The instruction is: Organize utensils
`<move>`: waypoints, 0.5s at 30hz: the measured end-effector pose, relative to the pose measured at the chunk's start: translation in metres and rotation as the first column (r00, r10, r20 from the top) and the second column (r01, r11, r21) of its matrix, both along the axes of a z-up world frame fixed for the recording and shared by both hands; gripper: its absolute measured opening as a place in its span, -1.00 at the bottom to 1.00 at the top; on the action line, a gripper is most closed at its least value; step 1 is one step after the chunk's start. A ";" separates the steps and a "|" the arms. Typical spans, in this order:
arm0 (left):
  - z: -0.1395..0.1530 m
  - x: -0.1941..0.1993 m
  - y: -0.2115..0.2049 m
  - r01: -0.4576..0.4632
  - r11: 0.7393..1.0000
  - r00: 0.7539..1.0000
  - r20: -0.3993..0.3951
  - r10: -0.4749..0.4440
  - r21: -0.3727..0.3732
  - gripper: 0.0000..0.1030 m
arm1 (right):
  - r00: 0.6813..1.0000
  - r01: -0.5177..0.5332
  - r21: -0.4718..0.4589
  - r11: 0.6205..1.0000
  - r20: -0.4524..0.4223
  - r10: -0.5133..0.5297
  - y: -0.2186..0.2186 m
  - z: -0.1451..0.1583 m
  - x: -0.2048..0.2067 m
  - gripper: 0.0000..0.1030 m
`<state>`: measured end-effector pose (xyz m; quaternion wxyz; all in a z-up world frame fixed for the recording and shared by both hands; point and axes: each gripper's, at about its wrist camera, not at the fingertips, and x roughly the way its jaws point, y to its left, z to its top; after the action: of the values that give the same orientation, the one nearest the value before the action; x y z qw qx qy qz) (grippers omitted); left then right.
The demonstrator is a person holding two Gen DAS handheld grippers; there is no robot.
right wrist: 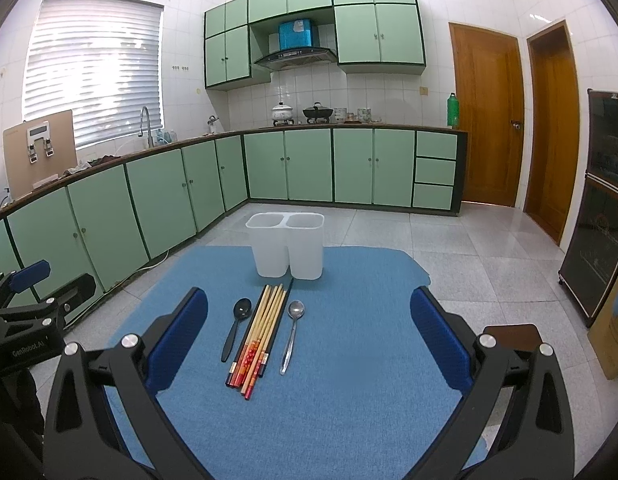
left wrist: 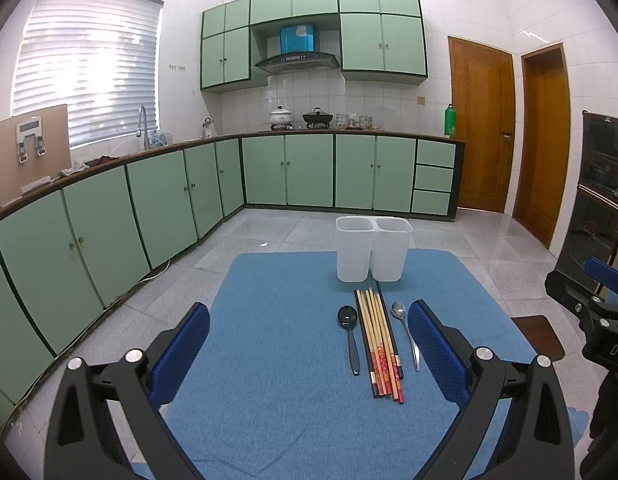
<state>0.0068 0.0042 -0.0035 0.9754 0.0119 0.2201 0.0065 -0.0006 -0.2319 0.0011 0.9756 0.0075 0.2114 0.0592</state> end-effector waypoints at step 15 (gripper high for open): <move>-0.005 0.012 -0.002 -0.002 1.000 1.000 -0.025 0.003 0.006 0.88 | 1.000 0.007 0.001 1.000 -0.024 -0.007 0.001 -0.004 0.013 0.90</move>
<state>0.0185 0.0027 -0.0082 0.9726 0.0147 0.2321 0.0083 0.0119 -0.2309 -0.0032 0.9732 0.0095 0.2228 0.0560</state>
